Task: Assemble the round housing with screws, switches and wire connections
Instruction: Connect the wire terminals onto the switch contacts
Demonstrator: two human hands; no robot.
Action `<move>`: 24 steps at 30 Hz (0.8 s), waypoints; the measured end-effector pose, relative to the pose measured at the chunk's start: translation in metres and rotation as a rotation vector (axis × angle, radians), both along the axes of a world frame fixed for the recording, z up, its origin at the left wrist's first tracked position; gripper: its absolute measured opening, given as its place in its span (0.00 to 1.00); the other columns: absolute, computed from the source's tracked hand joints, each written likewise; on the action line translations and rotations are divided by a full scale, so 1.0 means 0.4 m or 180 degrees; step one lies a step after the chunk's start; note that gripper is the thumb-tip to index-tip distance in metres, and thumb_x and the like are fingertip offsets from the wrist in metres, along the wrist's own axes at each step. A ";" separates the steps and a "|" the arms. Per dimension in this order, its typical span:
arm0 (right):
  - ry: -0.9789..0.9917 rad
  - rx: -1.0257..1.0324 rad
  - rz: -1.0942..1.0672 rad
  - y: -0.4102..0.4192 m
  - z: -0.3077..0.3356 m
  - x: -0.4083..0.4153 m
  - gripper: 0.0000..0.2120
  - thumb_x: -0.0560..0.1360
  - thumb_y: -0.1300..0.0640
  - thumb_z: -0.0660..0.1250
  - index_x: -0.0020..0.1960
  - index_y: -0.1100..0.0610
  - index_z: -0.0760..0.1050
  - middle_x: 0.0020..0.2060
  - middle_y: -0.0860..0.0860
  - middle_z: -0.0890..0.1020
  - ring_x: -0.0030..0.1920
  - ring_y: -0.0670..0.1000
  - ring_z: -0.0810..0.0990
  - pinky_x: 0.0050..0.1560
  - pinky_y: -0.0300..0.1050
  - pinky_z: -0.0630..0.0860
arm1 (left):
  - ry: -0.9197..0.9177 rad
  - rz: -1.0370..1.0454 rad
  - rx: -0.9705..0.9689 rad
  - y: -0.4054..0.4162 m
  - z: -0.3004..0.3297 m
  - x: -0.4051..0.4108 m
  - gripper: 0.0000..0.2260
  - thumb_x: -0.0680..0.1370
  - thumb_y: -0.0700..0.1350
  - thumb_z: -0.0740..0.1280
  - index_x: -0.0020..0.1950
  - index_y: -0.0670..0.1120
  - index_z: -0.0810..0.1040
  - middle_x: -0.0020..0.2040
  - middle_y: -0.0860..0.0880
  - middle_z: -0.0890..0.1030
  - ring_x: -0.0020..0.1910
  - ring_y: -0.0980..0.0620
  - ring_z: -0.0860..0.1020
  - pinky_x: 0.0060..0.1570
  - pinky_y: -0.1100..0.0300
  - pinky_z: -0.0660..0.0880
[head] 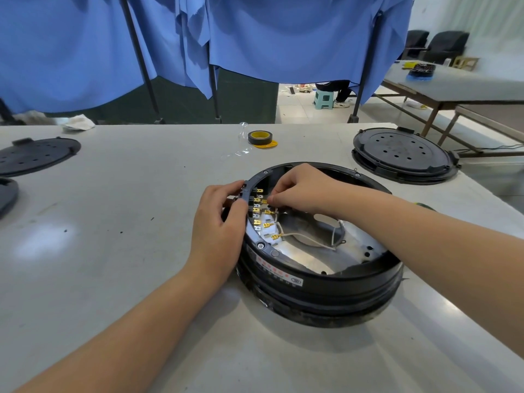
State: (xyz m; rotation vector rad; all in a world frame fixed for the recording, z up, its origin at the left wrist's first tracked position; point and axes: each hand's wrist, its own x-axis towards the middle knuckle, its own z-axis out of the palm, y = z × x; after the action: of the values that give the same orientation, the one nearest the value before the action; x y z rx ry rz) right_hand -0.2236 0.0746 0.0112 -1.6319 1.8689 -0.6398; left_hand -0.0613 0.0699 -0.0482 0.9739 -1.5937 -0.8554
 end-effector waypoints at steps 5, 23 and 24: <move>-0.0085 0.0116 -0.0067 -0.005 0.000 0.002 0.05 0.72 0.55 0.72 0.37 0.53 0.82 0.34 0.50 0.81 0.35 0.46 0.76 0.32 0.37 0.71 | -0.0005 -0.0026 -0.0068 0.002 0.001 -0.001 0.19 0.74 0.47 0.59 0.62 0.45 0.78 0.54 0.54 0.76 0.50 0.72 0.73 0.45 0.80 0.68; -0.0139 0.0154 -0.0189 -0.012 0.003 0.010 0.05 0.71 0.54 0.73 0.42 0.56 0.84 0.35 0.50 0.81 0.38 0.47 0.77 0.35 0.39 0.71 | 0.0115 0.0053 -0.0102 0.002 -0.001 -0.006 0.19 0.72 0.47 0.58 0.60 0.45 0.79 0.49 0.55 0.76 0.47 0.71 0.74 0.44 0.79 0.68; -0.0126 0.0153 -0.0182 -0.012 0.003 0.010 0.05 0.71 0.54 0.73 0.42 0.56 0.84 0.35 0.50 0.81 0.38 0.47 0.77 0.35 0.39 0.70 | 0.0113 0.0050 -0.0106 0.002 -0.001 -0.007 0.19 0.73 0.47 0.58 0.59 0.45 0.79 0.49 0.55 0.76 0.47 0.71 0.74 0.44 0.79 0.68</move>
State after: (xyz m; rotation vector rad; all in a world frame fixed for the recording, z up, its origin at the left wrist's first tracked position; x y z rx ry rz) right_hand -0.2194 0.0697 0.0125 -1.5297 1.8937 -0.6416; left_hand -0.0640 0.0708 -0.0484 0.9418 -1.5636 -0.8286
